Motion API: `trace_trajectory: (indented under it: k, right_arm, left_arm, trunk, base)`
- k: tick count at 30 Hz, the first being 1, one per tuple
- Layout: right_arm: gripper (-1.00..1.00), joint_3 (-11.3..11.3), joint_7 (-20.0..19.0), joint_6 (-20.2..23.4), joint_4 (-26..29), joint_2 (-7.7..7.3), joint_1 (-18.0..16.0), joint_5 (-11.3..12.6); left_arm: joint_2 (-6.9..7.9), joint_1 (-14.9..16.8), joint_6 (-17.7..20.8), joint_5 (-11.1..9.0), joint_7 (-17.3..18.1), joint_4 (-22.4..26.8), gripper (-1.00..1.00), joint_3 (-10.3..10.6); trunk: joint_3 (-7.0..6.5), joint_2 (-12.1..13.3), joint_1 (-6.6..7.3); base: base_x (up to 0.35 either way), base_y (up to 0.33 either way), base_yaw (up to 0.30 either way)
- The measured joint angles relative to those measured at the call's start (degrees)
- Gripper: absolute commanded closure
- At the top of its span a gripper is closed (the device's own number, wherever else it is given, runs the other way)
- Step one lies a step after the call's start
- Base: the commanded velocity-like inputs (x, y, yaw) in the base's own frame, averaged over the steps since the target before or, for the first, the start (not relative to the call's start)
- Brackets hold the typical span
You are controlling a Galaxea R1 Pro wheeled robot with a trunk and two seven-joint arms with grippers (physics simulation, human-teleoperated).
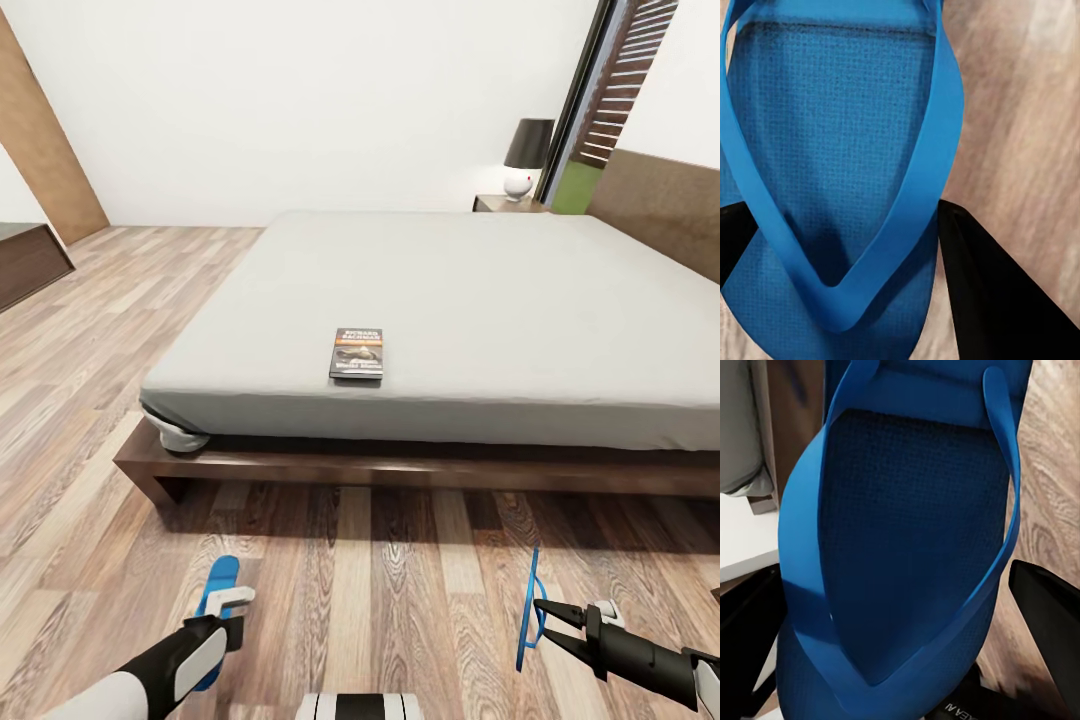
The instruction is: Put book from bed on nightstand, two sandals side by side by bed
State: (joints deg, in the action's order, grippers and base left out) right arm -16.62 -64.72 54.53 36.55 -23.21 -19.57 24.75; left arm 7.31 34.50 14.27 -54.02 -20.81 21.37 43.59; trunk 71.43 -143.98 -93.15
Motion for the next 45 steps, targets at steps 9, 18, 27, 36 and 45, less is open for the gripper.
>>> trace_trajectory:
  k: [9, 18, 27, 36, 45]
  right_arm:
    - [1.0, 0.0, 0.0, -0.1, 0.0, 0.0, 0.0, 0.0]
    - [1.0, 0.0, -0.1, -0.1, 0.2, 0.0, 0.0, 0.1]
    - [1.0, 0.0, 0.0, -0.1, 0.2, 0.01, 0.0, 0.1]
    - [1.0, 0.0, -0.1, -0.1, 0.2, 0.0, 0.0, 0.1]
    - [1.0, 0.0, -0.1, -0.1, 0.2, 0.0, 0.0, 0.1]
  left_arm:
    - [1.23, 0.0, -3.9, 1.4, 0.0, -0.1, 1.0, 0.0]
    - [1.15, 0.0, -4.0, 1.4, 0.0, -0.1, 1.0, 0.0]
    - [1.22, 0.0, -4.0, 1.5, 0.0, -0.1, 1.0, -0.1]
    - [1.23, 0.0, -4.0, 1.5, 0.0, -0.1, 1.0, -0.1]
    - [1.15, 0.0, -4.0, 1.5, 0.0, -0.1, 1.0, -0.1]
  trunk:
    - [0.0, 0.0, 0.01]
    - [0.0, 0.0, 0.03]
    - [0.0, 0.0, 0.0]
    - [0.0, 0.0, 0.0]
    - [0.0, 0.0, 0.0]
  base:
    - [0.131, 0.029, 0.0]
    - [0.186, 0.071, 0.0]
    - [0.024, 0.103, 0.0]
    - [0.018, 0.08, 0.0]
    - [0.089, 0.057, 0.0]
